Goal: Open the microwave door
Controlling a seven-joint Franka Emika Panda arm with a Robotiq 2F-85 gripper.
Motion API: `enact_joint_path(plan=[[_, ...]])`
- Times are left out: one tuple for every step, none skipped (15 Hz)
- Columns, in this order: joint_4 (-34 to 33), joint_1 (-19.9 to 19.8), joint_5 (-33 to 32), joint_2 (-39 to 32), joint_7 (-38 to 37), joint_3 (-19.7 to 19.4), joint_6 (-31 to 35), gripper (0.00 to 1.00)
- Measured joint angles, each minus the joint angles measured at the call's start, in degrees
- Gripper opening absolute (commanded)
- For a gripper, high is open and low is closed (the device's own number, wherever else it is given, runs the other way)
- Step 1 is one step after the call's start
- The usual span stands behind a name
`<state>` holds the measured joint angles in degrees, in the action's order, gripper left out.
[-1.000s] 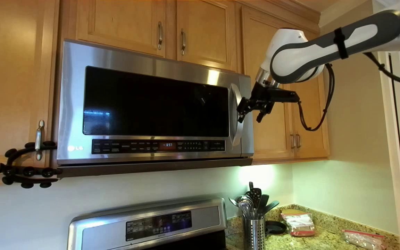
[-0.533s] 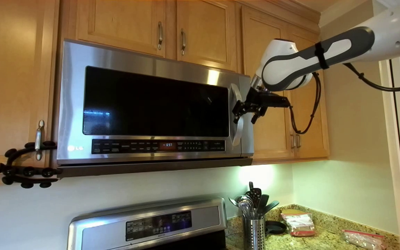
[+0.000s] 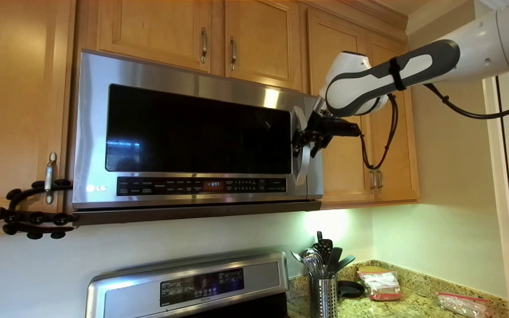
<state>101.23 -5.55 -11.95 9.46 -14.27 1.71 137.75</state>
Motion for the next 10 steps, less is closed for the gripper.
enact_joint_path(plan=[[-0.23, 0.12, -0.01, 0.0, 0.0, 0.01, -0.01, 0.37], [-0.41, 0.22, -0.01, 0.01, 0.0, 0.04, -0.03, 0.29], [-0.52, 0.32, -0.01, 0.01, 0.0, 0.1, -0.06, 0.23], [-0.57, 0.38, -0.01, 0.01, 0.0, 0.19, -0.07, 0.18], [-0.58, 0.4, -0.01, 0.02, 0.0, 0.25, -0.13, 0.11], [-0.58, 0.41, -0.09, 0.02, 0.01, 0.25, -0.22, 0.1], [-0.59, 0.41, -0.06, -0.09, 0.04, 0.23, -0.16, 0.11], [-0.63, 0.41, -0.06, -0.21, 0.06, 0.23, -0.15, 0.12], [-0.66, 0.41, -0.09, -0.28, 0.14, 0.23, -0.14, 0.08], [-0.78, 0.41, -0.1, -0.49, 0.29, 0.25, -0.05, 0.07]])
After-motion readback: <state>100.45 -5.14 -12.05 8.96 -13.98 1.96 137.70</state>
